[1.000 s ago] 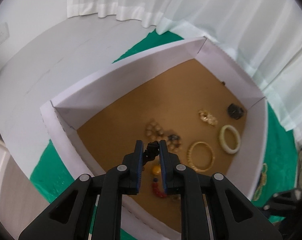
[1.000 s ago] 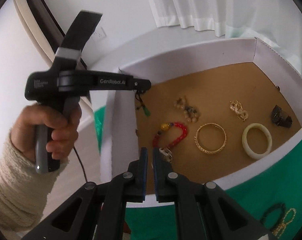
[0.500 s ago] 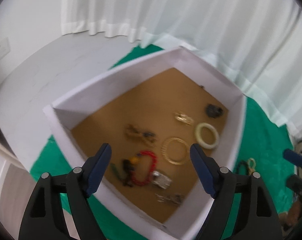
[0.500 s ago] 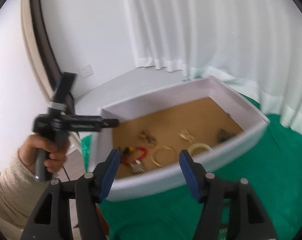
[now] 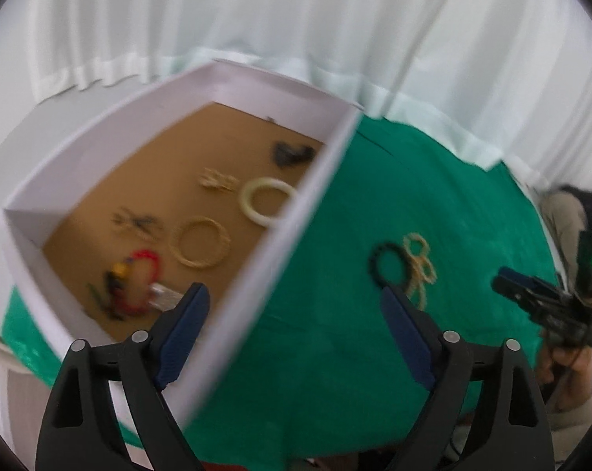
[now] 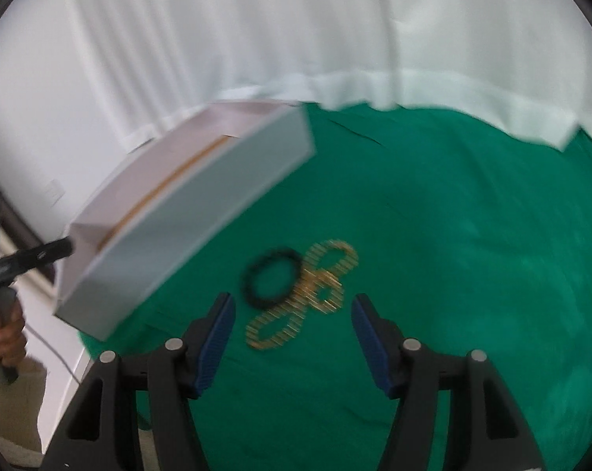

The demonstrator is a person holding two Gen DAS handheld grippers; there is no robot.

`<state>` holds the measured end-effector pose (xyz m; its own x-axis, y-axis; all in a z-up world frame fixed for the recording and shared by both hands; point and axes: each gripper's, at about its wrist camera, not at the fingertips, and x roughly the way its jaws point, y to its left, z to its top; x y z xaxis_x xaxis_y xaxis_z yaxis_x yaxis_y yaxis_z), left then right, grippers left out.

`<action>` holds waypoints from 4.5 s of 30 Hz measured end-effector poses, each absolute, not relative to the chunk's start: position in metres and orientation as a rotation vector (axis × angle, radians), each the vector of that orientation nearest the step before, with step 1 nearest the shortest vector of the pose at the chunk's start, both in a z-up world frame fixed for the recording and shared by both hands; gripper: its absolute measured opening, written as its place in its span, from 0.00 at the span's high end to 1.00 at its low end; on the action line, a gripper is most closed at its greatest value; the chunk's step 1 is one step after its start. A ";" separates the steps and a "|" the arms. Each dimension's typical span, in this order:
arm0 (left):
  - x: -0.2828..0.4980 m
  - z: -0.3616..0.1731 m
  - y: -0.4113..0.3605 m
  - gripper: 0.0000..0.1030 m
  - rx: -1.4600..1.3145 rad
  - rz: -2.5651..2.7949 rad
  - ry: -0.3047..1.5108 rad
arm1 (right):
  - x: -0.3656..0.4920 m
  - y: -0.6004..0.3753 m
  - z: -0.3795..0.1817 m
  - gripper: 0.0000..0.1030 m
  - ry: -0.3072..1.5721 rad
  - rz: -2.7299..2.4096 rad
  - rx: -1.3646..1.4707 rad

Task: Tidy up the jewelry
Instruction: 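Withdraw both tools from the box back over the remaining jewelry, then move both open tools toward the pearl necklace and black bead bracelet, then lower the right tool onto the gold pearl necklace and close it, then grasp the black bead bracelet with the left tool while the right tool holds the necklace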

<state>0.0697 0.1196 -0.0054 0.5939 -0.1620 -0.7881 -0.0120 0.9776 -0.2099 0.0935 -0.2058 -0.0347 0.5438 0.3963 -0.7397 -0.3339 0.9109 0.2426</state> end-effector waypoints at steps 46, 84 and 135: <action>0.052 -0.082 0.056 0.12 -0.073 -0.062 1.074 | 0.097 -0.192 -0.088 0.39 1.018 0.431 0.007; 0.047 -0.097 0.075 0.12 -0.128 -0.033 1.133 | 0.138 -0.143 -0.107 0.76 0.998 0.579 -0.277; 0.136 -0.090 0.001 0.90 -0.224 -0.479 1.093 | 0.132 -0.251 -0.116 0.87 1.040 0.381 -0.121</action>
